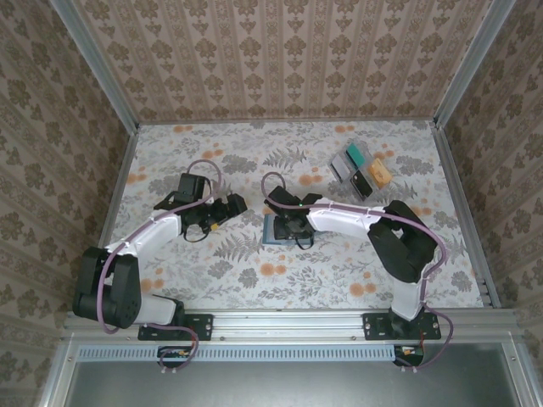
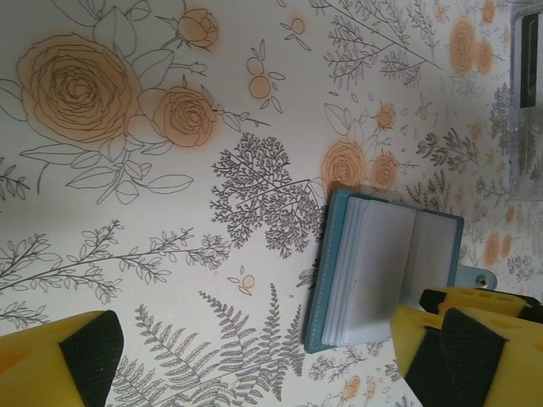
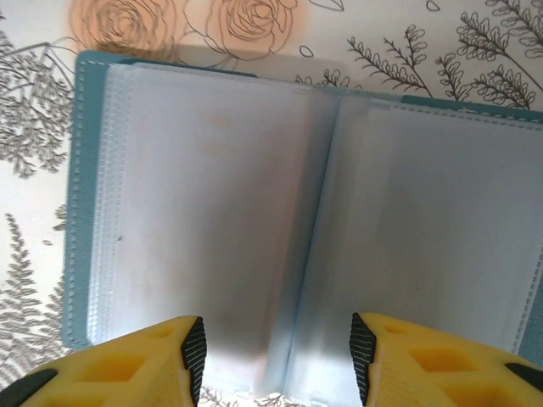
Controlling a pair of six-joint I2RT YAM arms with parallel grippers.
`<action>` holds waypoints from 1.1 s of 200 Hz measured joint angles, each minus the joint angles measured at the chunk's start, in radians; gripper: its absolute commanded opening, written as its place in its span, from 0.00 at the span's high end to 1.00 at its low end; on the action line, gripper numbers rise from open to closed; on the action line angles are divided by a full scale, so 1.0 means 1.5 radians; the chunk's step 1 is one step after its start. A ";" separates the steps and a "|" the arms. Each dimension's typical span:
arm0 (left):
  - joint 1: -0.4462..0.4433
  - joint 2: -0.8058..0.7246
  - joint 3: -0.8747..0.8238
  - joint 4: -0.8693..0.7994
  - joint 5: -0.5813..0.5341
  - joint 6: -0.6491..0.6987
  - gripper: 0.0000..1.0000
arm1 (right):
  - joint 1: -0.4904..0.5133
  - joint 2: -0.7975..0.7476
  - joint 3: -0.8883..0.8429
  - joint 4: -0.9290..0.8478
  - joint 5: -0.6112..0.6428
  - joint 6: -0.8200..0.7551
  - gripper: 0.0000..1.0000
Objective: Take the credit cards out of the card holder
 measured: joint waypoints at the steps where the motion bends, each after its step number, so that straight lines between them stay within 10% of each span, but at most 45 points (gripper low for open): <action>1: 0.000 0.000 0.000 0.000 0.001 0.000 0.00 | 0.000 0.001 0.000 0.000 0.000 0.000 0.51; 87: -0.044 0.044 0.031 0.005 0.039 0.000 0.04 | -0.010 0.007 -0.029 0.019 0.007 0.037 0.59; 220: -0.160 0.154 0.069 0.056 0.079 -0.041 0.57 | -0.022 -0.026 -0.084 0.080 -0.009 0.043 0.66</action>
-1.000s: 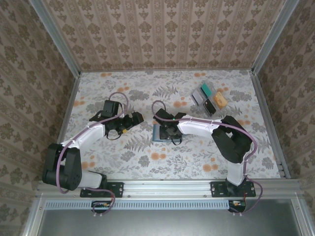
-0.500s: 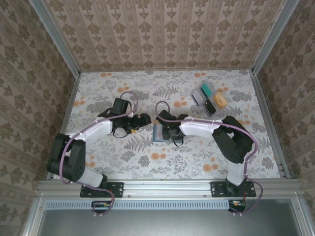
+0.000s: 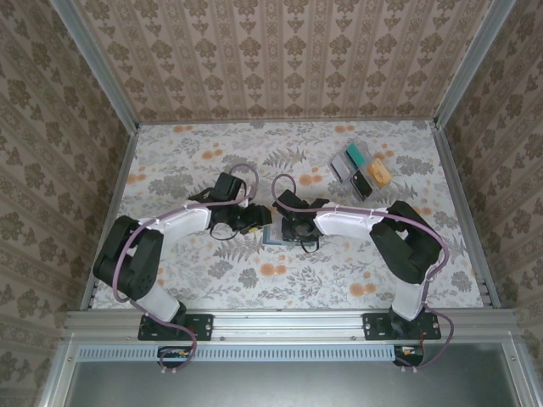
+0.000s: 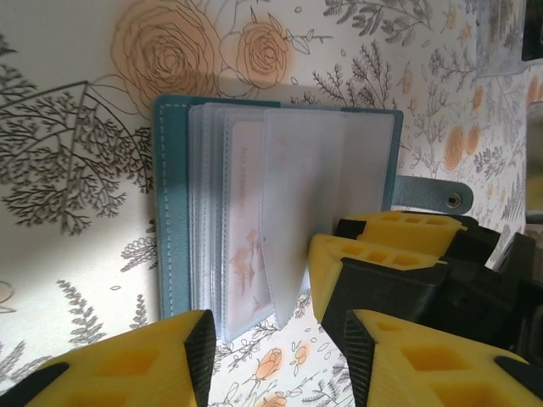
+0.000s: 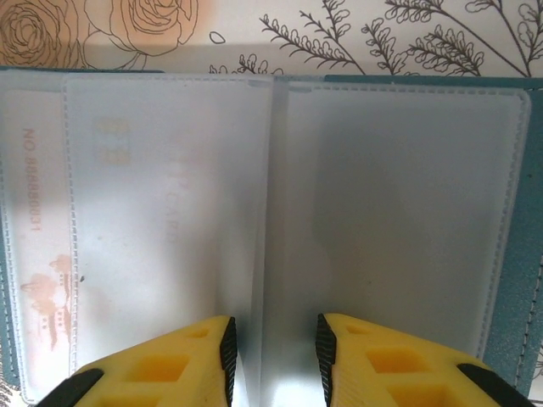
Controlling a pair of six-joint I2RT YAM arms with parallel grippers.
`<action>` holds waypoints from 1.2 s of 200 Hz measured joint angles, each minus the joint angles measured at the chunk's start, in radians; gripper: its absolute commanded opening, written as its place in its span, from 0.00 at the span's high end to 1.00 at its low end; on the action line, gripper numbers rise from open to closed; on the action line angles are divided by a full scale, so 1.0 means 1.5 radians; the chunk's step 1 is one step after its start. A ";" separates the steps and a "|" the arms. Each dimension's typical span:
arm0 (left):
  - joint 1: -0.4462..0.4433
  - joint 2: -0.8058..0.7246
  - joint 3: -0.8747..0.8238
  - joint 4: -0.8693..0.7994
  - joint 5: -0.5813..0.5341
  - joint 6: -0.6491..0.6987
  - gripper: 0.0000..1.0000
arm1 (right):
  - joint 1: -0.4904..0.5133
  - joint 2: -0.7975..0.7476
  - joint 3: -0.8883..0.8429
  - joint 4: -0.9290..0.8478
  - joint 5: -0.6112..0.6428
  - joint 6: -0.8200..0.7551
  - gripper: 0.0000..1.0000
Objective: Take the credit cards out of the card holder
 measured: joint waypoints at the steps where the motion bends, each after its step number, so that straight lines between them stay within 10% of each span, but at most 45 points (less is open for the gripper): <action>1: -0.001 0.001 0.000 0.002 0.001 -0.002 0.57 | 0.000 0.000 -0.001 0.000 0.000 0.000 0.66; 240: -0.024 0.120 0.010 0.107 0.068 -0.082 0.67 | -0.008 -0.028 -0.042 0.048 -0.017 0.000 0.69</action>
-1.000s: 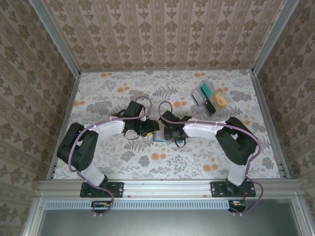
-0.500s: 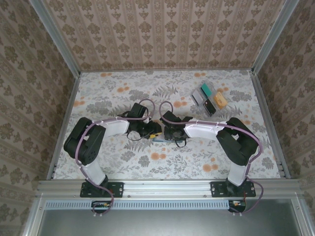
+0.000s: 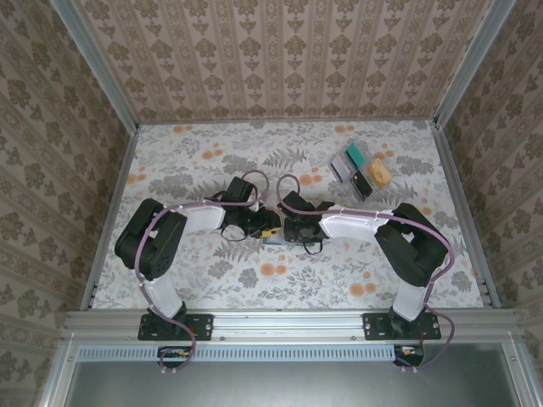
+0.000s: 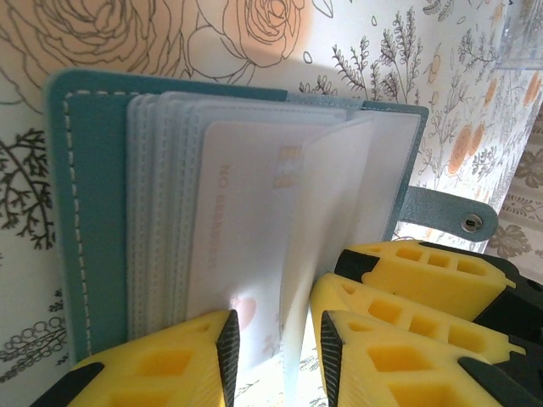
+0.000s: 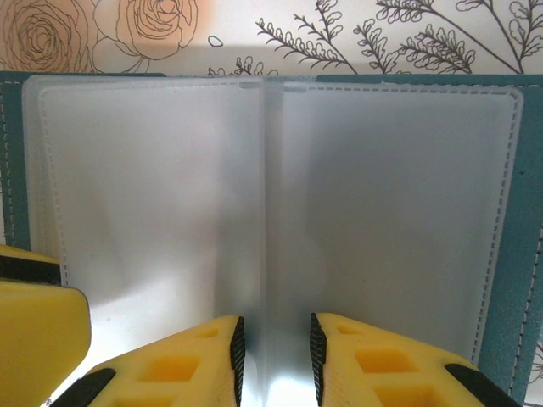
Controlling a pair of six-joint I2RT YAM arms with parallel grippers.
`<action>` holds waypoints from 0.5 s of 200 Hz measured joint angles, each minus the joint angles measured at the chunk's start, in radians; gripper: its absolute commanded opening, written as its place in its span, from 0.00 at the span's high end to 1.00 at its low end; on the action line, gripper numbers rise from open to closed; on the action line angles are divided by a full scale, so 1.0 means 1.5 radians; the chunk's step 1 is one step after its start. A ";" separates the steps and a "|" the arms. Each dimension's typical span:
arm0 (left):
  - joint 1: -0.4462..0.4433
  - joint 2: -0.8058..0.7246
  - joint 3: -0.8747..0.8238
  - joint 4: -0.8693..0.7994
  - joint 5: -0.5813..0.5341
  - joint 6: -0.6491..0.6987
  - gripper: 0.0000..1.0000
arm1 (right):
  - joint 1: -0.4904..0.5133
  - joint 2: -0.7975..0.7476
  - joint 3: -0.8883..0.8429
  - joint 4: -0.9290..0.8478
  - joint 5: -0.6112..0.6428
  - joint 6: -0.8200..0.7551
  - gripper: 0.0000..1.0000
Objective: Take the credit cards out of the card holder
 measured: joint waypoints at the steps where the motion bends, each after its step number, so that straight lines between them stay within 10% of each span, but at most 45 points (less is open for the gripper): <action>1: 0.000 0.000 0.000 0.000 0.000 0.000 0.67 | 0.000 0.000 0.000 0.000 0.000 0.000 0.69; 100: 0.000 0.008 0.009 0.039 0.030 -0.006 0.67 | -0.012 -0.143 -0.113 0.113 -0.024 0.002 0.59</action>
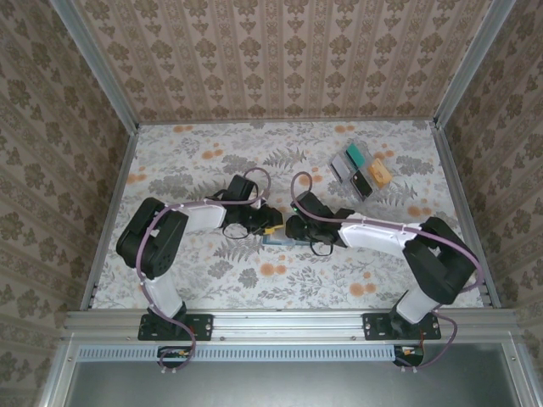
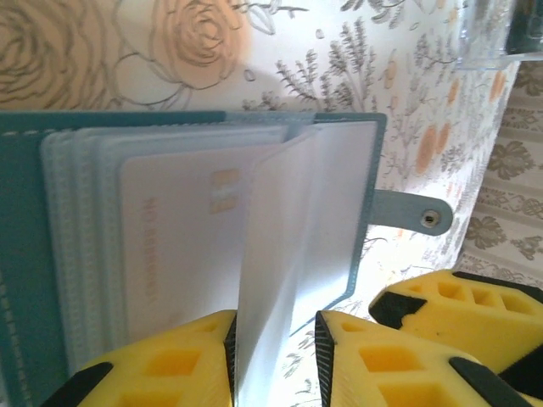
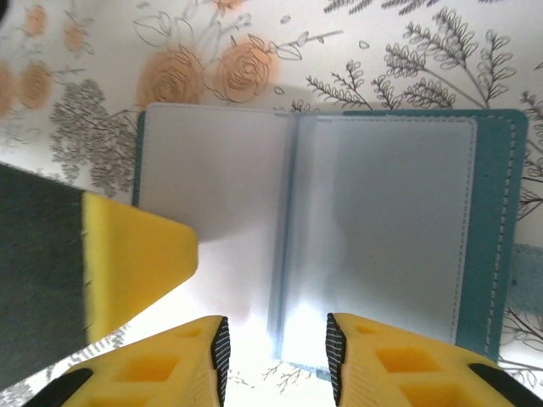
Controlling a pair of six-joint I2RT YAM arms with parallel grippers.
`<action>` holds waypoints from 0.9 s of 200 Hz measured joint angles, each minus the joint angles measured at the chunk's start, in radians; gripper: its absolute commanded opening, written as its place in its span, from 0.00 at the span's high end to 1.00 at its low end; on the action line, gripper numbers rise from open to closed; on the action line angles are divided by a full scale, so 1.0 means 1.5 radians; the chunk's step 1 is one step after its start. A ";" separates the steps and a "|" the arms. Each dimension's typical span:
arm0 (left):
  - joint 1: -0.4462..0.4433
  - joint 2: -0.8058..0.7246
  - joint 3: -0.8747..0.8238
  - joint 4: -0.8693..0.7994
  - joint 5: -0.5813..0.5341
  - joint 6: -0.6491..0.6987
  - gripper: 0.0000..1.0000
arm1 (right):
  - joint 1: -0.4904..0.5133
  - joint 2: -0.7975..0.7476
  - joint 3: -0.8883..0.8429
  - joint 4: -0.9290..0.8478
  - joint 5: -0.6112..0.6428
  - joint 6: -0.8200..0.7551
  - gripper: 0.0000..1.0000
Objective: Take the credit cards out of the card holder
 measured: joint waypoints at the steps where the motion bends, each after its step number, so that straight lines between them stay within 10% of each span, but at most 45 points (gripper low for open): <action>1: 0.000 0.000 0.000 0.002 0.001 -0.001 0.67 | 0.000 -0.001 -0.001 0.001 0.000 0.000 0.59; 180: -0.051 0.034 0.109 -0.038 -0.015 0.018 0.48 | -0.012 -0.187 -0.078 -0.047 0.154 0.039 0.39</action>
